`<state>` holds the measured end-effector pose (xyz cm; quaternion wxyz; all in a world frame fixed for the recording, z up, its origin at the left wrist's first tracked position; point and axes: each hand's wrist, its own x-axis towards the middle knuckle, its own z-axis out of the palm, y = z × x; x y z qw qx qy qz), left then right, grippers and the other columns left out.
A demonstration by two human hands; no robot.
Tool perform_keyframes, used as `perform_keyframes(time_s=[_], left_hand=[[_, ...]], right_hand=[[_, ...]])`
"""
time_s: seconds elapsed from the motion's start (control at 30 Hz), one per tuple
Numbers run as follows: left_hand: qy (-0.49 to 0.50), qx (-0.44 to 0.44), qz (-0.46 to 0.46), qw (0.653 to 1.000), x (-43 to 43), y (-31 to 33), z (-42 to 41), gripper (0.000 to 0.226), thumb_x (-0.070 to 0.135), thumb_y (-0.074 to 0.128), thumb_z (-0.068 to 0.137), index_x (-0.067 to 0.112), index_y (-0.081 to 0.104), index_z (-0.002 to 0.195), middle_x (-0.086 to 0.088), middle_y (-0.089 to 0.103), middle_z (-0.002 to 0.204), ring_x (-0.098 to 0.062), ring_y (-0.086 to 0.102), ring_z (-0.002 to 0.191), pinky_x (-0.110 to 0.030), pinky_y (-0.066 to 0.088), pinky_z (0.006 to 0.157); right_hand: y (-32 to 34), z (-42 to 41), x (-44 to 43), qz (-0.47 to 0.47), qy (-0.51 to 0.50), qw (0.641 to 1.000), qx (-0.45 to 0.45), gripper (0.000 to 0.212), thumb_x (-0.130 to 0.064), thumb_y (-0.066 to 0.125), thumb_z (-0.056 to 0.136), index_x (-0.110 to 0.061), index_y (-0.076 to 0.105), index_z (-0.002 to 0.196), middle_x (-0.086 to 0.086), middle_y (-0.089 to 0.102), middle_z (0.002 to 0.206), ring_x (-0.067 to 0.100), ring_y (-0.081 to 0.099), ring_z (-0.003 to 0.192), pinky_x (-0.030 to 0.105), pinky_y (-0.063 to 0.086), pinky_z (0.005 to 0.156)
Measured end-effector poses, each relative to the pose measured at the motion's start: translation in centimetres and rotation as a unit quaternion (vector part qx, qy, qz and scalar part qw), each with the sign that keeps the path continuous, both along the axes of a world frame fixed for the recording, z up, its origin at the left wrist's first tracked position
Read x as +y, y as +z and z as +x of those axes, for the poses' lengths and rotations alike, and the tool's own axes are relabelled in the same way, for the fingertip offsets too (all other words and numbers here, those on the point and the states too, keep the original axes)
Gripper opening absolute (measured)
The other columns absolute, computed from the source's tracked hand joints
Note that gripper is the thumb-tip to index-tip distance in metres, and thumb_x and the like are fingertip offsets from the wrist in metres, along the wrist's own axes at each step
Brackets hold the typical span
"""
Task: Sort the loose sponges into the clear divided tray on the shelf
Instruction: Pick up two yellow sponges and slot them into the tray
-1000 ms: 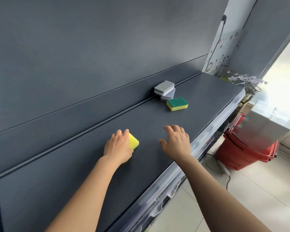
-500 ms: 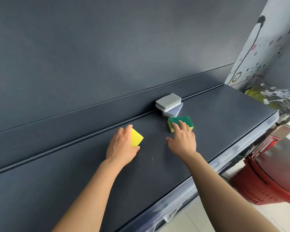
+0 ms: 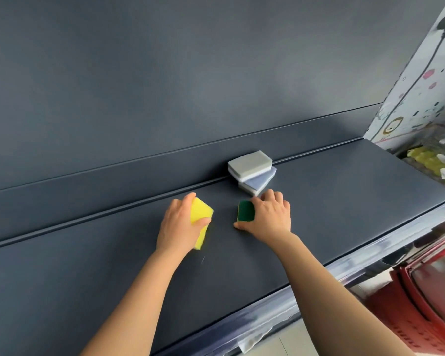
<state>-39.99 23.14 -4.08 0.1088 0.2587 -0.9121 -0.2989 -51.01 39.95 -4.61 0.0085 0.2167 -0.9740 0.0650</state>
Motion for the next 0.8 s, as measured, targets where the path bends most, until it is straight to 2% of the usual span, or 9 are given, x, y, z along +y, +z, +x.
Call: perform_keyframes(time_s=[0.1, 0.17, 0.27, 0.33, 0.4, 0.5, 0.6, 0.67, 0.8], left_hand=[[0.019, 0.004, 0.001, 1.0, 0.0, -0.2, 0.5, 0.046, 0.026, 0.053, 0.092, 0.025, 0.041, 0.136, -0.006, 0.047, 0.122, -0.027, 0.043, 0.117, -0.037, 0.038, 0.091], [0.038, 0.003, 0.02, 0.999, -0.1, -0.1, 1.2, 0.046, 0.024, 0.052, 0.093, 0.027, 0.04, 0.138, -0.005, 0.047, 0.123, -0.025, 0.043, 0.117, -0.035, 0.037, 0.089], [0.072, 0.036, 0.08, 0.994, -0.7, 0.3, 2.6, 0.046, 0.023, 0.053, 0.092, 0.033, 0.041, 0.135, 0.001, 0.046, 0.121, -0.02, 0.046, 0.112, -0.028, 0.035, 0.084], [0.091, 0.083, 0.158, 0.98, -1.2, 0.7, 3.7, 0.039, 0.022, 0.056, 0.091, 0.037, 0.048, 0.126, 0.004, 0.05, 0.118, -0.017, 0.049, 0.105, -0.03, 0.039, 0.082], [0.111, 0.135, 0.238, 0.955, -1.8, 1.2, 5.2, 0.032, 0.019, 0.058, 0.09, 0.039, 0.053, 0.114, 0.004, 0.057, 0.113, -0.013, 0.054, 0.095, -0.029, 0.043, 0.075], [0.142, 0.184, 0.283, 0.931, -2.7, 1.9, 8.0, 0.029, 0.017, 0.059, 0.09, 0.041, 0.055, 0.106, 0.006, 0.06, 0.109, -0.01, 0.056, 0.091, -0.027, 0.044, 0.069], [0.177, 0.215, 0.295, 0.914, -3.6, 2.4, 11.5, 0.03, 0.018, 0.06, 0.09, 0.046, 0.055, 0.1, 0.007, 0.061, 0.106, -0.011, 0.057, 0.092, -0.028, 0.045, 0.07], [0.197, 0.232, 0.298, 0.905, -4.1, 2.6, 13.8, 0.029, 0.018, 0.06, 0.09, 0.045, 0.056, 0.099, 0.009, 0.061, 0.103, -0.009, 0.057, 0.09, -0.028, 0.046, 0.072], [0.239, 0.27, 0.296, 0.885, -5.4, 3.0, 19.9, 0.026, 0.016, 0.06, 0.09, 0.04, 0.057, 0.099, 0.007, 0.062, 0.101, -0.012, 0.058, 0.089, -0.03, 0.048, 0.076]], right_hand=[[0.1, 0.7, -0.5, -0.074, 0.03, 0.996, -0.032, 0.068, -0.072, 0.058, 0.067, -0.025, 0.057, 0.116, -0.004, 0.053, 0.113, 0.02, 0.044, 0.11, 0.034, 0.034, 0.089], [0.6, 1.6, -1.3, -0.179, 0.038, 0.98, -0.081, 0.063, -0.071, 0.057, 0.07, -0.028, 0.058, 0.116, -0.007, 0.057, 0.109, 0.016, 0.05, 0.106, 0.034, 0.039, 0.089], [1.7, 3.0, -3.2, -0.361, 0.051, 0.897, -0.249, 0.051, -0.065, 0.057, 0.075, -0.037, 0.057, 0.117, -0.016, 0.06, 0.102, 0.006, 0.056, 0.099, 0.028, 0.047, 0.086], [2.3, 3.9, -4.4, -0.427, 0.058, 0.839, -0.332, 0.043, -0.062, 0.055, 0.08, -0.038, 0.06, 0.115, -0.018, 0.063, 0.102, 0.005, 0.059, 0.099, 0.024, 0.049, 0.078], [2.9, 5.1, -5.8, -0.45, 0.072, 0.809, -0.37, 0.039, -0.063, 0.051, 0.083, -0.037, 0.063, 0.111, -0.017, 0.066, 0.101, 0.005, 0.061, 0.095, 0.02, 0.047, 0.068], [3.6, 7.3, -7.8, -0.463, 0.09, 0.787, -0.398, 0.047, -0.07, 0.046, 0.082, -0.035, 0.064, 0.107, -0.015, 0.068, 0.097, 0.004, 0.063, 0.09, 0.02, 0.046, 0.068], [4.1, 10.1, -9.7, -0.456, 0.139, 0.782, -0.402, 0.043, -0.074, 0.052, 0.073, -0.038, 0.064, 0.094, -0.014, 0.068, 0.089, 0.003, 0.063, 0.082, 0.019, 0.048, 0.065], [4.2, 12.1, -10.8, -0.451, 0.162, 0.776, -0.409, 0.042, -0.07, 0.061, 0.07, -0.034, 0.062, 0.091, -0.011, 0.068, 0.088, 0.006, 0.064, 0.081, 0.024, 0.053, 0.065], [4.1, 17.0, -13.8, -0.437, 0.182, 0.786, -0.398, 0.033, -0.052, 0.061, 0.082, -0.022, 0.05, 0.092, -0.005, 0.061, 0.085, 0.012, 0.059, 0.075, 0.03, 0.052, 0.065]])
